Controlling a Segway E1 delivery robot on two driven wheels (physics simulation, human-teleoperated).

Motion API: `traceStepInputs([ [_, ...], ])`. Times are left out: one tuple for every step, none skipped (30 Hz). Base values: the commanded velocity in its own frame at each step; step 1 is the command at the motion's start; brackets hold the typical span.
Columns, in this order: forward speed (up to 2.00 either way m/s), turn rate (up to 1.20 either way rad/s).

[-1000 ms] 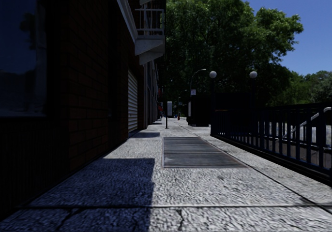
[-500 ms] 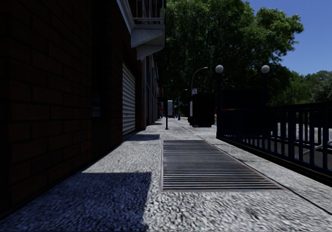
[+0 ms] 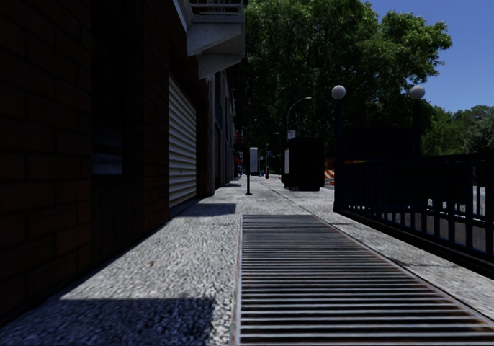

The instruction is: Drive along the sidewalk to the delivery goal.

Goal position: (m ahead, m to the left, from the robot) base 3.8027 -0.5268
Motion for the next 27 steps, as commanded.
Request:
traceStepInputs([
  [1.72, 0.00],
  [1.72, 0.00],
  [1.72, 0.00],
  [1.72, 0.00],
  [1.72, 0.00],
  [1.72, 0.00],
  [1.72, 0.00],
  [1.72, 0.00],
  [1.72, 0.00],
  [1.72, 0.00],
  [1.72, 0.00],
  [1.72, 0.00],
  [1.72, 0.00],
  [1.72, 0.00],
  [1.72, 0.00],
  [1.72, 0.00],
  [1.72, 0.00],
  [1.72, 0.00],
  [1.72, 0.00],
  [1.72, 0.00],
  [1.72, 0.00],
  [1.72, 0.00],
  [1.72, 0.00],
  [1.72, 0.00],
  [1.72, 0.00],
  [1.72, 0.00],
  [1.72, 0.00],
])
